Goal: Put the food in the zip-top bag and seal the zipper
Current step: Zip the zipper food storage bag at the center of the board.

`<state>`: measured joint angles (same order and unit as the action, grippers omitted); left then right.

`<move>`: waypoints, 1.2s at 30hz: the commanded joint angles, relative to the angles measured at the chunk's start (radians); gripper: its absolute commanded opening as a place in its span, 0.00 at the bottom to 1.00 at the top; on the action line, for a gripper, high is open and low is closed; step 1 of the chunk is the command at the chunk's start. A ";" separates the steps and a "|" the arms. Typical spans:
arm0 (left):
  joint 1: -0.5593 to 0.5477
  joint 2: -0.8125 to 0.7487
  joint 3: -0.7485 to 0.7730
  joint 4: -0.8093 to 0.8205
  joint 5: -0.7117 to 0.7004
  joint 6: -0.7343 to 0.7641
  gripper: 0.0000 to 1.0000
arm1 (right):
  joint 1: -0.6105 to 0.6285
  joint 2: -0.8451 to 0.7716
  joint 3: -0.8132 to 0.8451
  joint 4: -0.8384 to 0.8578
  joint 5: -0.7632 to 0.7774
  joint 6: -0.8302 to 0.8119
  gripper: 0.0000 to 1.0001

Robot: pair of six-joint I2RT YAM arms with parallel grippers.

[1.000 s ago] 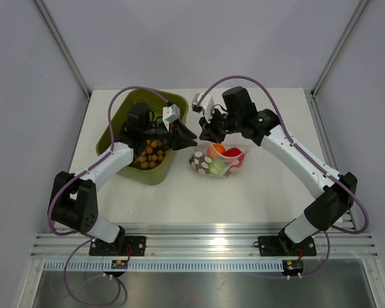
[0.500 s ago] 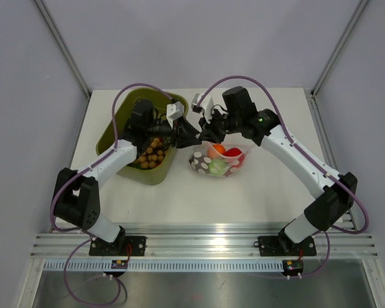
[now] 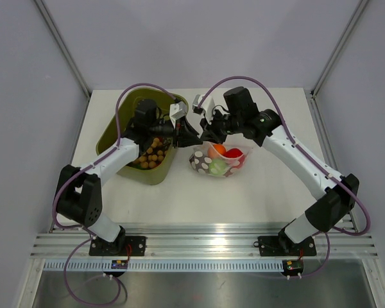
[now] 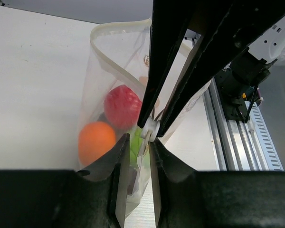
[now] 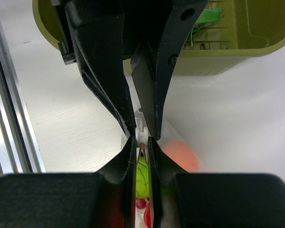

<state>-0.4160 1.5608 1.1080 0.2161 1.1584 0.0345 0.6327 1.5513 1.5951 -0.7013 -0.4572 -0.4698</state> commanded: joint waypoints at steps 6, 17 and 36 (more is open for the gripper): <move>-0.003 -0.016 0.041 0.019 -0.002 0.030 0.02 | 0.009 -0.039 0.016 0.033 -0.029 0.007 0.00; 0.016 -0.036 0.012 0.034 0.015 0.021 0.00 | 0.004 0.012 0.088 -0.050 -0.032 -0.015 0.21; 0.017 -0.048 0.004 0.046 0.009 0.018 0.00 | 0.004 0.049 0.115 -0.036 -0.066 0.008 0.20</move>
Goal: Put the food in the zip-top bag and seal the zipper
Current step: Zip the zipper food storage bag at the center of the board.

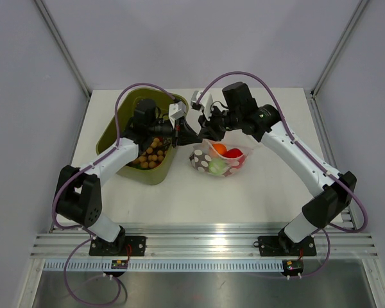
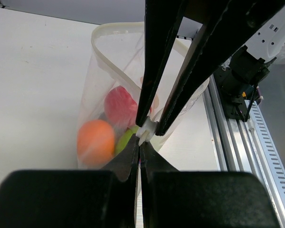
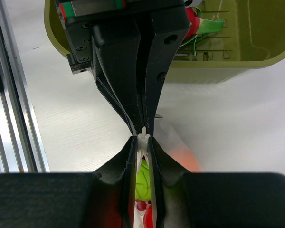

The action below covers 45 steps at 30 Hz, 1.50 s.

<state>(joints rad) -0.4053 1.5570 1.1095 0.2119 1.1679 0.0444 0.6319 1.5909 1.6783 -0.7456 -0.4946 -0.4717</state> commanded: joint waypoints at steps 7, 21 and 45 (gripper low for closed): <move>0.006 -0.054 0.003 0.052 -0.004 0.002 0.00 | 0.006 0.011 0.020 0.006 -0.013 0.007 0.24; 0.010 -0.063 -0.008 0.075 -0.010 -0.011 0.00 | 0.005 0.012 0.008 0.028 0.001 0.013 0.09; 0.086 -0.100 -0.069 0.184 -0.124 -0.090 0.00 | -0.107 -0.161 -0.143 0.005 0.028 -0.004 0.00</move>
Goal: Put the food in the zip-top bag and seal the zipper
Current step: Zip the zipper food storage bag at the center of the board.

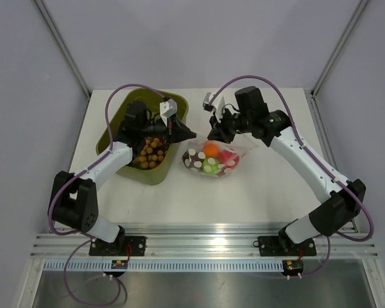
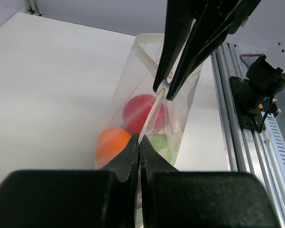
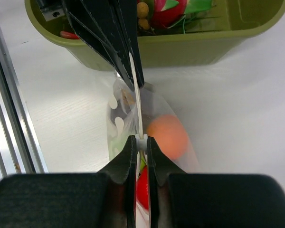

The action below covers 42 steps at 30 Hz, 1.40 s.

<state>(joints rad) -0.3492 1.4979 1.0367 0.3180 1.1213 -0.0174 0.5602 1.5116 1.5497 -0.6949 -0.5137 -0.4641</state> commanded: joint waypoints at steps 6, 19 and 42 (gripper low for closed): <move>0.042 -0.039 0.010 0.122 -0.181 -0.062 0.00 | -0.107 -0.212 -0.103 -0.051 0.087 0.013 0.00; 0.061 -0.031 0.013 0.165 -0.281 -0.121 0.00 | -0.192 -0.488 -0.388 0.011 0.188 0.101 0.00; 0.000 0.024 0.120 0.115 -0.302 -0.159 0.00 | -0.195 -0.647 -0.462 0.093 0.466 0.173 0.00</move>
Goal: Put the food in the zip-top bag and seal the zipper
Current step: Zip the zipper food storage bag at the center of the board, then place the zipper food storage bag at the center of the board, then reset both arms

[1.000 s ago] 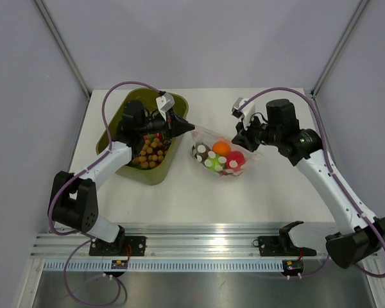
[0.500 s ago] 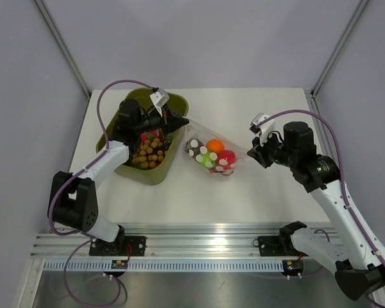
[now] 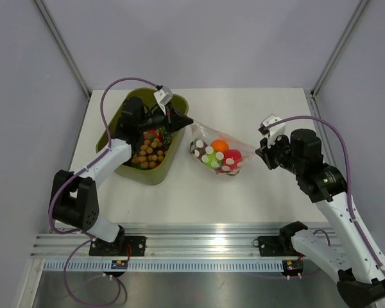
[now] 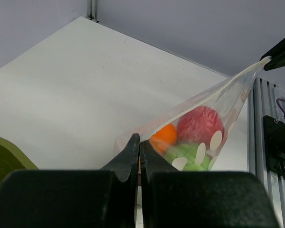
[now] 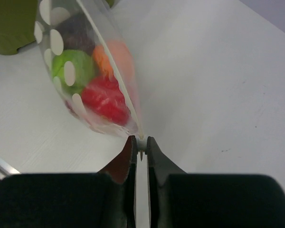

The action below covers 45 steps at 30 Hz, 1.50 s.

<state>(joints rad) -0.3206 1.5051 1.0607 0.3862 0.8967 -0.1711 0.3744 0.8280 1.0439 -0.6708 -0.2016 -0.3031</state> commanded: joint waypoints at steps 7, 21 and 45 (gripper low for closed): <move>-0.072 0.242 0.367 0.065 -0.064 -0.082 0.00 | -0.083 0.256 0.152 0.335 0.258 -0.103 0.00; -0.075 0.054 0.152 0.103 0.010 -0.039 0.99 | -0.164 0.025 -0.042 0.329 0.108 0.030 0.70; -0.112 -0.440 0.027 -0.802 -0.651 -0.091 0.99 | -0.164 0.146 0.142 -0.082 0.579 0.637 1.00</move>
<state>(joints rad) -0.4328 1.1423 1.1252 -0.3809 0.3317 -0.2409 0.2119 1.0161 1.1839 -0.8093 0.3088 0.2874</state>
